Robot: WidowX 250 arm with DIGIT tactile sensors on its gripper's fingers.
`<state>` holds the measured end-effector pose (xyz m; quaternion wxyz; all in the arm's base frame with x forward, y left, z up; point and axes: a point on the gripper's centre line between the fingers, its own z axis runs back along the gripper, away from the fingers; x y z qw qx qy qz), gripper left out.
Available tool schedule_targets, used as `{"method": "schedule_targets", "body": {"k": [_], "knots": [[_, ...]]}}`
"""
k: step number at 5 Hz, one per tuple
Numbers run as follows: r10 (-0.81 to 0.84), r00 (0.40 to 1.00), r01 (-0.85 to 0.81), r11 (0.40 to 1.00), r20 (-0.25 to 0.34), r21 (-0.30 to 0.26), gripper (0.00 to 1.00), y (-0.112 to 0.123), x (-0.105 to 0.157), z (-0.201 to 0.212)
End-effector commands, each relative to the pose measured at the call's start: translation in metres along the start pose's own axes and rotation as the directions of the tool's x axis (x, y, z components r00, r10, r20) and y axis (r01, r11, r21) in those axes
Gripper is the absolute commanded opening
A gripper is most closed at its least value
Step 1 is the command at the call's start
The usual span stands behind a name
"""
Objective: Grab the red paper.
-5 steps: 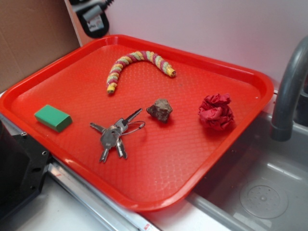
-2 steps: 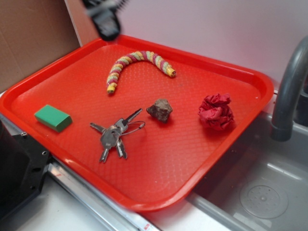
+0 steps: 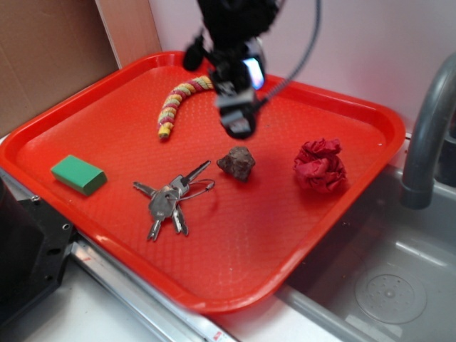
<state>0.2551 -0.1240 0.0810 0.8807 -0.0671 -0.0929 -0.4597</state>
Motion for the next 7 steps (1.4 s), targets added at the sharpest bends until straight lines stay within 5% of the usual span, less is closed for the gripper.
{"method": "schedule_targets", "body": {"k": [1, 3, 4, 7], "knots": [[-0.128, 0.99, 0.13, 0.991, 0.054, -0.027, 1.0, -0.015, 0.021, -0.019], [-0.274, 0.961, 0.275, 0.961, 0.042, -0.03, 1.0, -0.035, 0.03, -0.027], [-0.265, 0.964, 0.265, 0.964, -0.014, -0.004, 1.0, -0.033, 0.036, -0.036], [-0.22, 0.975, 0.22, 0.975, 0.003, 0.015, 0.94, -0.006, 0.049, -0.065]]}}
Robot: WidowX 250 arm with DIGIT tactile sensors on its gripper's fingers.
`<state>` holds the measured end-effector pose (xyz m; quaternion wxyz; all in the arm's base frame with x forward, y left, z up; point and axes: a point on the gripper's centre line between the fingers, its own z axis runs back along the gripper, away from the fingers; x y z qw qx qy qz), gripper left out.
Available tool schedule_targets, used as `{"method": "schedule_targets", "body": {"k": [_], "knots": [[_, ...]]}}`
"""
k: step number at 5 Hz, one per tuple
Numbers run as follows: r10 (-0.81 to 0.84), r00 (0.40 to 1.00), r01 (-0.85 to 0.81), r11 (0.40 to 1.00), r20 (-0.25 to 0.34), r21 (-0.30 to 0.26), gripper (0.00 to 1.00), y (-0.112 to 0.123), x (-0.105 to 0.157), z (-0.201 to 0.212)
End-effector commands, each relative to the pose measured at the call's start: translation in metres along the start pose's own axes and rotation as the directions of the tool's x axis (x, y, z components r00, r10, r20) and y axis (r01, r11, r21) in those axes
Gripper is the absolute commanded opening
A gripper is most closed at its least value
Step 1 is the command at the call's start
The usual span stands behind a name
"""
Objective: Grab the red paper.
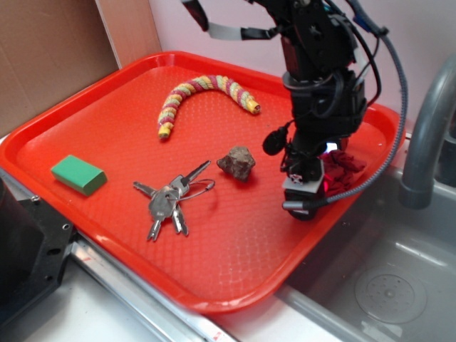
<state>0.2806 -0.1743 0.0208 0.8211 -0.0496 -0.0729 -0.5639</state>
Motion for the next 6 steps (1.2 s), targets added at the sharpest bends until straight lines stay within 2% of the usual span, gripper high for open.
{"method": "schedule_targets", "body": {"k": [1, 2, 3, 4, 5, 6], "knots": [[0.037, 0.996, -0.042, 0.997, 0.08, 0.064, 0.0, -0.005, 0.001, 0.019], [0.095, 0.989, -0.111, 0.983, 0.112, 0.146, 0.0, -0.012, -0.008, 0.06], [0.233, 0.965, -0.255, 0.94, 0.119, 0.227, 0.0, -0.021, -0.021, 0.104], [0.467, 0.876, -0.482, 0.846, 0.117, 0.23, 0.0, -0.031, -0.048, 0.152], [0.649, 0.755, -0.654, 0.738, 0.094, 0.164, 0.0, -0.037, -0.065, 0.181], [0.834, 0.552, -0.829, 0.548, 0.007, 0.11, 0.0, -0.036, -0.084, 0.208]]}}
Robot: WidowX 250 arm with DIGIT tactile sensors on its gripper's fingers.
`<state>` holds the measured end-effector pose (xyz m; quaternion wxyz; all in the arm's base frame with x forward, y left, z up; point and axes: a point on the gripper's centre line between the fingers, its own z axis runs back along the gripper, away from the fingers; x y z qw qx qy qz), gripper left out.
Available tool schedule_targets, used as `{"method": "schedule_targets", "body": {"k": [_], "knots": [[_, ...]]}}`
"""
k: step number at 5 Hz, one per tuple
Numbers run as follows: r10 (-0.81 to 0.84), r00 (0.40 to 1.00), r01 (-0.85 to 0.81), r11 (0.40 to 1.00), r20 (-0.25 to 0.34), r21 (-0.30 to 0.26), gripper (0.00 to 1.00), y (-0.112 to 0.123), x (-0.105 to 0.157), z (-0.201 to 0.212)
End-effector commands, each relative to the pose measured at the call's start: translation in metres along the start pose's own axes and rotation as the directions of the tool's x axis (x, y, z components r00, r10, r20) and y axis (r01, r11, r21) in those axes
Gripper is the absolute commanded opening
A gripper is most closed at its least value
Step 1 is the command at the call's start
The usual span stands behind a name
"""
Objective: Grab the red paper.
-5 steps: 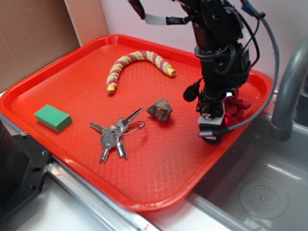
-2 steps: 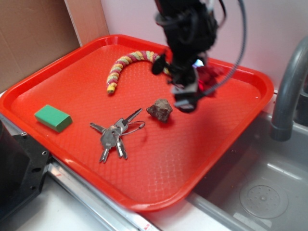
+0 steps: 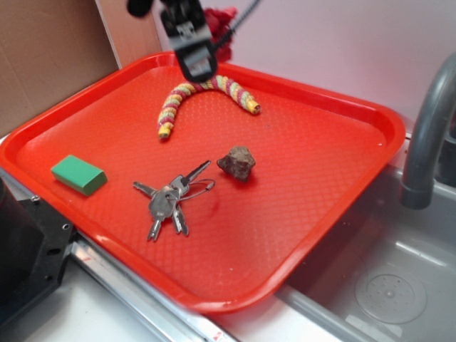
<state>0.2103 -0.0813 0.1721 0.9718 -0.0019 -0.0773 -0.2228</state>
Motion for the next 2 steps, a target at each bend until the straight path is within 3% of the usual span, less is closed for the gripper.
{"method": "schedule_targets", "body": {"k": [1, 2], "knots": [[0.438, 0.898, -0.432, 0.895, 0.043, -0.112, 0.0, 0.018, -0.016, 0.044], [0.504, 0.863, -0.505, 0.857, -0.037, -0.101, 0.0, 0.029, -0.021, 0.039]]}}
